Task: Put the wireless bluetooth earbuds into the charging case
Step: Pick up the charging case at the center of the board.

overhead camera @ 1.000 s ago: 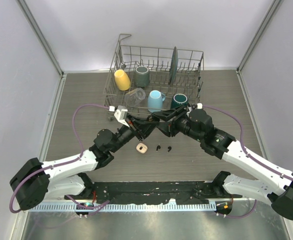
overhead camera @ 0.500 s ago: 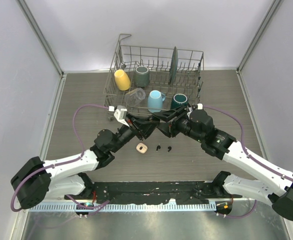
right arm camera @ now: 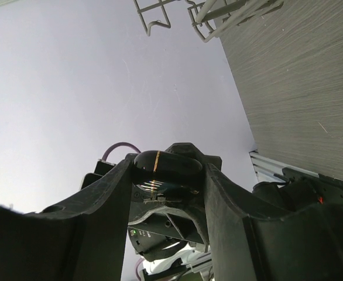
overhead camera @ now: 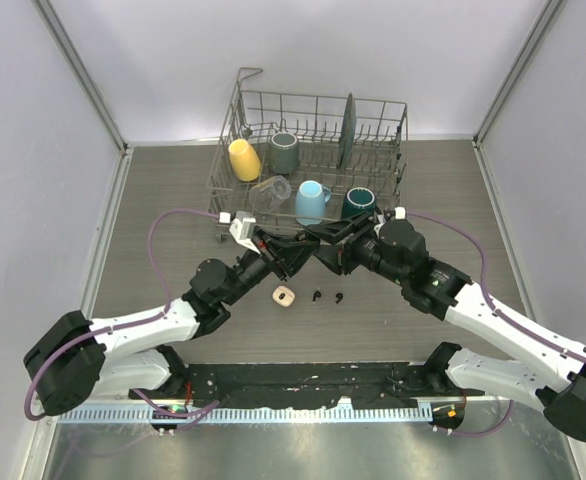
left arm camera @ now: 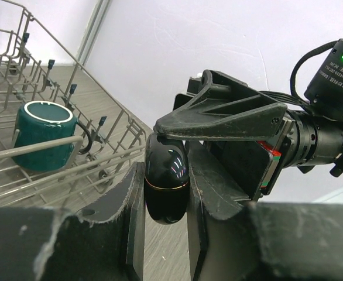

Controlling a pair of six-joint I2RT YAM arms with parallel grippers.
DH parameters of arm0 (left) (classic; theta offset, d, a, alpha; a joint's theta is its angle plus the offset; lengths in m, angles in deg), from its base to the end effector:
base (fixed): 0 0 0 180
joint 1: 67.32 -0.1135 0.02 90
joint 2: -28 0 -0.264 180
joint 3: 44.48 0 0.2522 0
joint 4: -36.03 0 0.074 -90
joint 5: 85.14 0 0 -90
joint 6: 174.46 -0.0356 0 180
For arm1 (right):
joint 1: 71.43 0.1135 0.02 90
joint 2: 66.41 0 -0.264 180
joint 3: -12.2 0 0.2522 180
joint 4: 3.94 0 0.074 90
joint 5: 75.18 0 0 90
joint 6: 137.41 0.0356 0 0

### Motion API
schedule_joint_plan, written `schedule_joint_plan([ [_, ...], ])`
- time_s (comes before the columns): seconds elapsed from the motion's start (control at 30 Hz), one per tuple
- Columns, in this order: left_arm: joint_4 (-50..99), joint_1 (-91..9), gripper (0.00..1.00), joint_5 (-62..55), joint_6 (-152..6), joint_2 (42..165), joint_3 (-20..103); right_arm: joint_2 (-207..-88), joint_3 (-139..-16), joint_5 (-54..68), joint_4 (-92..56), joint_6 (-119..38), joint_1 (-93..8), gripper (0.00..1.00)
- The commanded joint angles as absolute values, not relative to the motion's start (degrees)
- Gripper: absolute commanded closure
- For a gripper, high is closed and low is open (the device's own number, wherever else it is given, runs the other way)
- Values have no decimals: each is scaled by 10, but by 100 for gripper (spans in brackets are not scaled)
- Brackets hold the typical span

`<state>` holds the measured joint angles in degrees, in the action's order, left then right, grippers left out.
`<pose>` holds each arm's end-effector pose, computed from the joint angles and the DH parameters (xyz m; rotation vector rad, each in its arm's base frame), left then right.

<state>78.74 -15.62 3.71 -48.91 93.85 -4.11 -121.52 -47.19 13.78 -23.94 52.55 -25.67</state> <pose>0.1509 -0.1922 0.2784 0.2136 1.3709 -1.3091 0.1572 0.1624 0.3192 1.0173 2.0222 1.6444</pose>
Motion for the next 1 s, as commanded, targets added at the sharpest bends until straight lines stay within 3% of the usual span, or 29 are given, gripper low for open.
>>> schedule_joint_plan([
  [0.0,797,-155,100,14,-504,919,-40,-1201,-483,110,-196,440,-252,58],
  [0.03,776,-155,100,9,-509,904,-39,-1198,-487,107,-200,428,-253,52],
  [0.2,678,-156,100,-39,-569,835,-31,-1187,-504,89,-231,353,-258,40],
  [0.53,492,-160,100,-59,-681,705,-19,-1228,-539,-65,-224,283,-275,40],
  [0.97,525,-163,100,-70,-668,746,-16,-1243,-500,-146,-85,334,-275,39],
])
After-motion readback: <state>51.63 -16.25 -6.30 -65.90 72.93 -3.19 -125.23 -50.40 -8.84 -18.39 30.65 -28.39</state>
